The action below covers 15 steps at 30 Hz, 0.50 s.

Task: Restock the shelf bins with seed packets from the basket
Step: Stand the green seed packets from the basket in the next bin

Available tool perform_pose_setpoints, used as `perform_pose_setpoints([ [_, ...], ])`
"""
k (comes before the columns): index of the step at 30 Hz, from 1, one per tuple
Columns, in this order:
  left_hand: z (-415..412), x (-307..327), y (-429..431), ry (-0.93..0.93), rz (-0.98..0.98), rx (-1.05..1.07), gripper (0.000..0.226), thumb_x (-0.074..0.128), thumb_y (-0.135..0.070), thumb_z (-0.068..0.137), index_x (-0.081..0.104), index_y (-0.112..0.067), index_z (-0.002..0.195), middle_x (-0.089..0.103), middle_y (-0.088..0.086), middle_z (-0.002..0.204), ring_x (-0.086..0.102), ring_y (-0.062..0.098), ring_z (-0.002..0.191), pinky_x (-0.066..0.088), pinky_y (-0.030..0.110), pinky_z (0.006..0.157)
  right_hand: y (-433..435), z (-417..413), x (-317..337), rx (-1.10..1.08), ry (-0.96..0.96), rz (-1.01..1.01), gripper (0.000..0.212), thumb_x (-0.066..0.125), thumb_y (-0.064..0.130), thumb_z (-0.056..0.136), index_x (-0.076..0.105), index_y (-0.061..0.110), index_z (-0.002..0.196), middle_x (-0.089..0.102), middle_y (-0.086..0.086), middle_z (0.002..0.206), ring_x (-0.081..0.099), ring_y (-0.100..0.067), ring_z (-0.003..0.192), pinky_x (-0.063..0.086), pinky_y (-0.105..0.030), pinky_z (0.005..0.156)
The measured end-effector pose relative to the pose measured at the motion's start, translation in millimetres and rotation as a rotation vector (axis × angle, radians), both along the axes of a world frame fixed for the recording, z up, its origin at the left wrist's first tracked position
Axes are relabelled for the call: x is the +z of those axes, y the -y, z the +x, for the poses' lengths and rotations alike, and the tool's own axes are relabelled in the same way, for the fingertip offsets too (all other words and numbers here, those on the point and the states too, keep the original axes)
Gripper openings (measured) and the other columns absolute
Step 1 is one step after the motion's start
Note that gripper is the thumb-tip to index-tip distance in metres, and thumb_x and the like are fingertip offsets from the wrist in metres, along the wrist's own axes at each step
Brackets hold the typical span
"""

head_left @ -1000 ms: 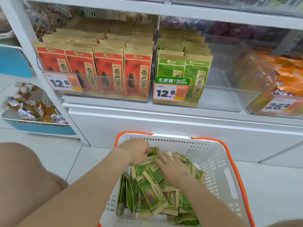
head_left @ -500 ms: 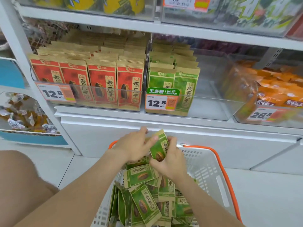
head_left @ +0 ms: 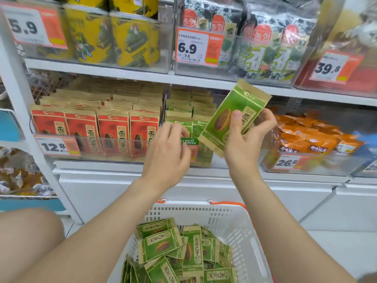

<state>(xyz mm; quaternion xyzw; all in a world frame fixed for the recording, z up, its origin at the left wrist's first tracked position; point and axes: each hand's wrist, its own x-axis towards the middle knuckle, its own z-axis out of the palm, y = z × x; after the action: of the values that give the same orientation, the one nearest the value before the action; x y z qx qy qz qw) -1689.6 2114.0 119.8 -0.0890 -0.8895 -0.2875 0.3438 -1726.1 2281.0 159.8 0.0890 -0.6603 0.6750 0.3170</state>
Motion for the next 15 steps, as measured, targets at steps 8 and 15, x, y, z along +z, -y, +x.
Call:
perform_pose_setpoints([
  [8, -16.7, 18.3, -9.3, 0.170, -0.335, 0.073, 0.069, 0.065, -0.023, 0.086, 0.039, -0.012, 0.149, 0.037, 0.010, 0.150, 0.042, 0.032, 0.134, 0.042, 0.048, 0.105, -24.8, -45.3, 6.0, 0.163, 0.053, 0.600, 0.037, 0.067, 0.018, 0.100, 0.042, 0.021, 0.127, 0.071, 0.025, 0.103, 0.070, -0.007, 0.099, 0.055, -0.043, 0.093],
  [15, -33.6, 28.6, -11.5, 0.138, -0.324, 0.169, 0.078, 0.059, -0.033, 0.083, 0.034, -0.011, 0.154, 0.050, 0.008, 0.134, 0.048, 0.031, 0.119, 0.043, 0.046, 0.100, -24.8, -63.6, 16.7, 0.038, 0.334, 1.065, 0.038, 0.093, 0.036, 0.076, 0.061, 0.015, 0.079, 0.065, 0.001, 0.082, 0.061, -0.023, 0.084, 0.042, -0.034, 0.066],
])
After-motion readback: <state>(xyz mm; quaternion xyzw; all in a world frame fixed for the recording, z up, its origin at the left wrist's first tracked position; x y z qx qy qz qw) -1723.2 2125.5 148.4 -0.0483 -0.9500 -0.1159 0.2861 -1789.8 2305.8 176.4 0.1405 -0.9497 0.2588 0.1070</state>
